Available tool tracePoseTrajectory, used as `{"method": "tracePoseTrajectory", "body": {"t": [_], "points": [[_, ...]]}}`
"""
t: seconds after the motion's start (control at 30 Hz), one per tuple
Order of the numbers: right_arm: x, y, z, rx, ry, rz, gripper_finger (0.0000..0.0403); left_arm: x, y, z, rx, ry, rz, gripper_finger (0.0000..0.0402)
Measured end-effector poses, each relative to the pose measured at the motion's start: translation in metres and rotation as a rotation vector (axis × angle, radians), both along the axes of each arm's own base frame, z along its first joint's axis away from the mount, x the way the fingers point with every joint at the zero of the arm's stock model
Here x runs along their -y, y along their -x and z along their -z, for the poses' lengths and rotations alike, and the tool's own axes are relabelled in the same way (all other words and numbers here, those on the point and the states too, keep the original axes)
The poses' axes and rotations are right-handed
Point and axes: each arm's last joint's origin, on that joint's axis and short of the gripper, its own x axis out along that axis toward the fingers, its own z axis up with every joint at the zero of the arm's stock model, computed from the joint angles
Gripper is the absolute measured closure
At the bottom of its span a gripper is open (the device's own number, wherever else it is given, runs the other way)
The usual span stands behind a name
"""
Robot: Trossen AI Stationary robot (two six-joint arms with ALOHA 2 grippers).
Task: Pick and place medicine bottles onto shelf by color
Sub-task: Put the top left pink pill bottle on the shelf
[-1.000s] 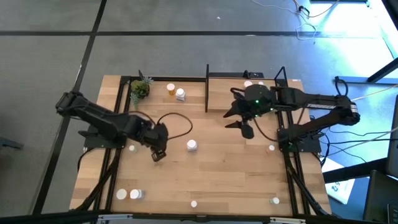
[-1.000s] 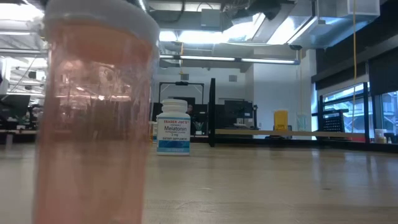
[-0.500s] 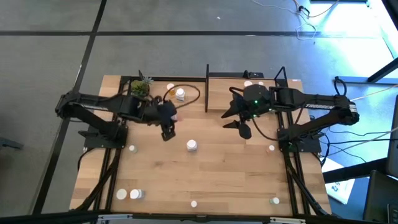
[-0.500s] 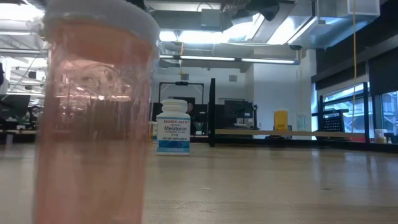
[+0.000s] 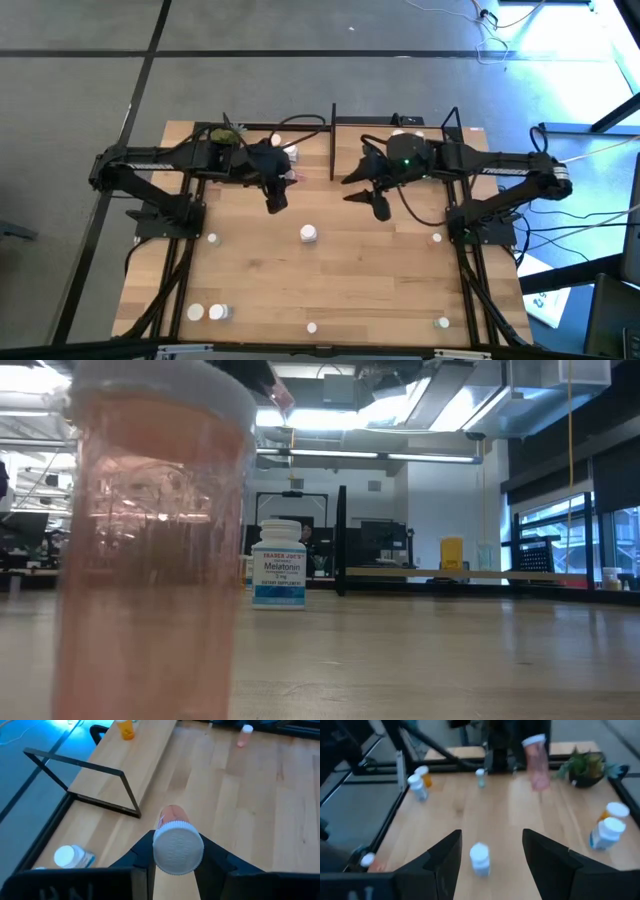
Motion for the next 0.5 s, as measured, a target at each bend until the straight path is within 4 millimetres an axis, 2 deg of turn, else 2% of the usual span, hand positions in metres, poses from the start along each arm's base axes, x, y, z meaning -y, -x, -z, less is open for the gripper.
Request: {"method": "tracePoseTrajectory", "body": {"t": [0.1,0.5], "points": [[0.003,-0.015,0.005,0.035,0.010,0.060,0.0192,0.000,0.000,0.000,-0.004,-0.010,0.009,0.0315],[0.007,-0.071,0.034,0.174,0.118,0.036,0.0192,0.000,0.001,0.001,-0.018,-0.016,0.016,0.0315]]}}
